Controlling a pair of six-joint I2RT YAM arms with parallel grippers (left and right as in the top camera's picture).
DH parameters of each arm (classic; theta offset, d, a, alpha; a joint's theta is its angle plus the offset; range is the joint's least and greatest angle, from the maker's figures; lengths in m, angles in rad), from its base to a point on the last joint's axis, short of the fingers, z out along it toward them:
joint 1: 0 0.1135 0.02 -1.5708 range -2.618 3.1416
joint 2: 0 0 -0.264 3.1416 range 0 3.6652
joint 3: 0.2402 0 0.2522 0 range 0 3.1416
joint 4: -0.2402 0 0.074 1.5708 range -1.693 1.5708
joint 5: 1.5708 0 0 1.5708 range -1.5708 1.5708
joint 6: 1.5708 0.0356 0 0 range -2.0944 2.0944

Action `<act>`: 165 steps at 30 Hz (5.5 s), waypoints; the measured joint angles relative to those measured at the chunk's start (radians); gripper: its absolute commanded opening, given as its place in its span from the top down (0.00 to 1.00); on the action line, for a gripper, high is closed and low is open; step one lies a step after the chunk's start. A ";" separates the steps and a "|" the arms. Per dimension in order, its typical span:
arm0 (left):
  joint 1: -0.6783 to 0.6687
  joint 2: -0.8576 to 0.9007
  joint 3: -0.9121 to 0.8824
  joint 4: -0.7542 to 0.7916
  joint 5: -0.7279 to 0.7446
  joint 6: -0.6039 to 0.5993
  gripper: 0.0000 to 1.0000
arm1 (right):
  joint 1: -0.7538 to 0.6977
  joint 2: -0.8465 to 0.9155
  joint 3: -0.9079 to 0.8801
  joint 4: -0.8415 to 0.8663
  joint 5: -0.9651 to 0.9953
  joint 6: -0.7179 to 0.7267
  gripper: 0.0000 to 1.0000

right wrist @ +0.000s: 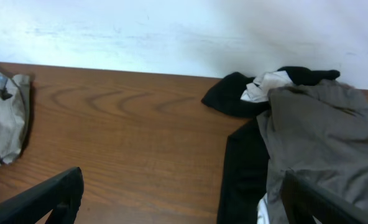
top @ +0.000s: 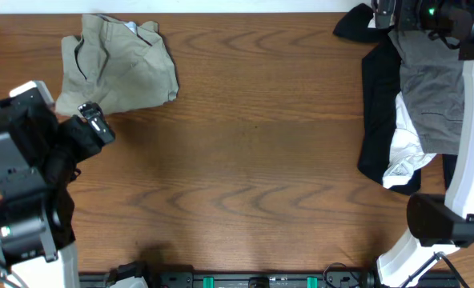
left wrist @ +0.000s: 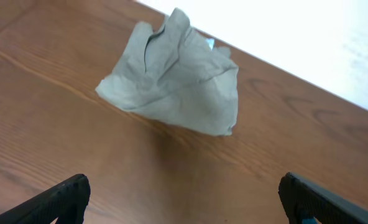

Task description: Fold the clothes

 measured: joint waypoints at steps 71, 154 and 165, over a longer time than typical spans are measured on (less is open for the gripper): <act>-0.095 -0.782 -1.048 0.877 -0.012 0.135 0.02 | 0.000 -0.114 0.003 -0.056 0.107 -0.068 0.01; -0.136 -0.952 -1.247 0.773 -0.038 0.188 0.02 | 0.004 -0.647 -1.331 1.139 -0.089 -0.094 0.01; -0.136 -0.952 -1.247 0.773 -0.038 0.188 0.02 | 0.004 -0.954 -2.079 1.626 -0.095 -0.088 0.01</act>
